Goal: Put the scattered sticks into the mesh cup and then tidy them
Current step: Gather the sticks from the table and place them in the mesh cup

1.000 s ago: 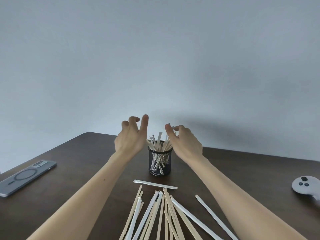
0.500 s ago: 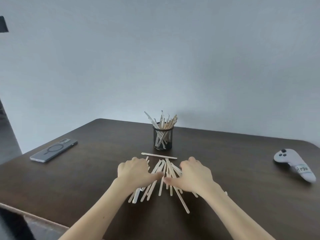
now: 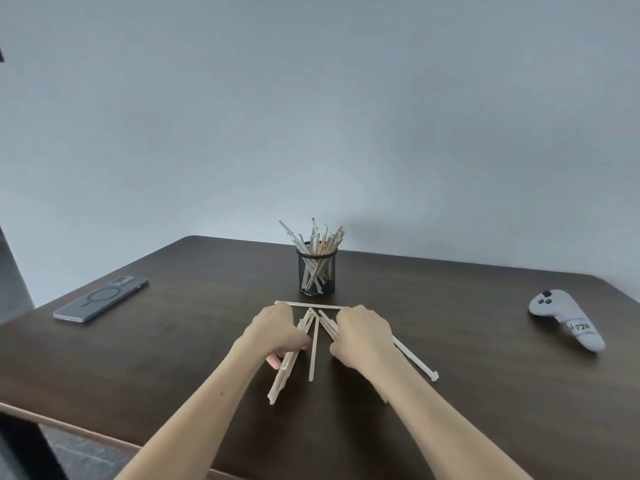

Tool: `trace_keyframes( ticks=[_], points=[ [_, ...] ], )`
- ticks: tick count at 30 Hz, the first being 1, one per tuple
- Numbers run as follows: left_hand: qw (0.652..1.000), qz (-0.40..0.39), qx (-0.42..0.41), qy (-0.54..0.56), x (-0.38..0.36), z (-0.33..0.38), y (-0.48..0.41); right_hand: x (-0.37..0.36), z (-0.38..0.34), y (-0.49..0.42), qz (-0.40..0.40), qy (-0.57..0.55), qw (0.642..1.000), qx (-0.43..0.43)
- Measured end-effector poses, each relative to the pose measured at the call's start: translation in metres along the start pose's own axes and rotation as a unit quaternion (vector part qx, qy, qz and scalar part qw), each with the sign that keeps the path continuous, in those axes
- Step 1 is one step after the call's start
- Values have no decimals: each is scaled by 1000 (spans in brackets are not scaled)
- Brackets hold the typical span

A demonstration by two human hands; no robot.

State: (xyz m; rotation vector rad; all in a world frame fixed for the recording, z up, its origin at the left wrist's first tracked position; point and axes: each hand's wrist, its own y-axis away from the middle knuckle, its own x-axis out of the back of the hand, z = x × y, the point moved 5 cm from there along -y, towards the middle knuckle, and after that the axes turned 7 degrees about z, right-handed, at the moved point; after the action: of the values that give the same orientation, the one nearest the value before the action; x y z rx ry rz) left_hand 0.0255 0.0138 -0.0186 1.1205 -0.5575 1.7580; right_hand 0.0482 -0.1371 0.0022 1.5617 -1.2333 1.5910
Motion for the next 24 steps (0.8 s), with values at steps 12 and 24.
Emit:
trace_keyframes(
  ticks=[12, 24],
  points=[
    [994, -1, 8, 109, 2, -25, -10, -9, 10, -1, 22, 10, 1000, 4],
    [991, -33, 3, 132, 2, -26, -6, -32, 36, -11, -14, -204, 974, -99]
  ],
)
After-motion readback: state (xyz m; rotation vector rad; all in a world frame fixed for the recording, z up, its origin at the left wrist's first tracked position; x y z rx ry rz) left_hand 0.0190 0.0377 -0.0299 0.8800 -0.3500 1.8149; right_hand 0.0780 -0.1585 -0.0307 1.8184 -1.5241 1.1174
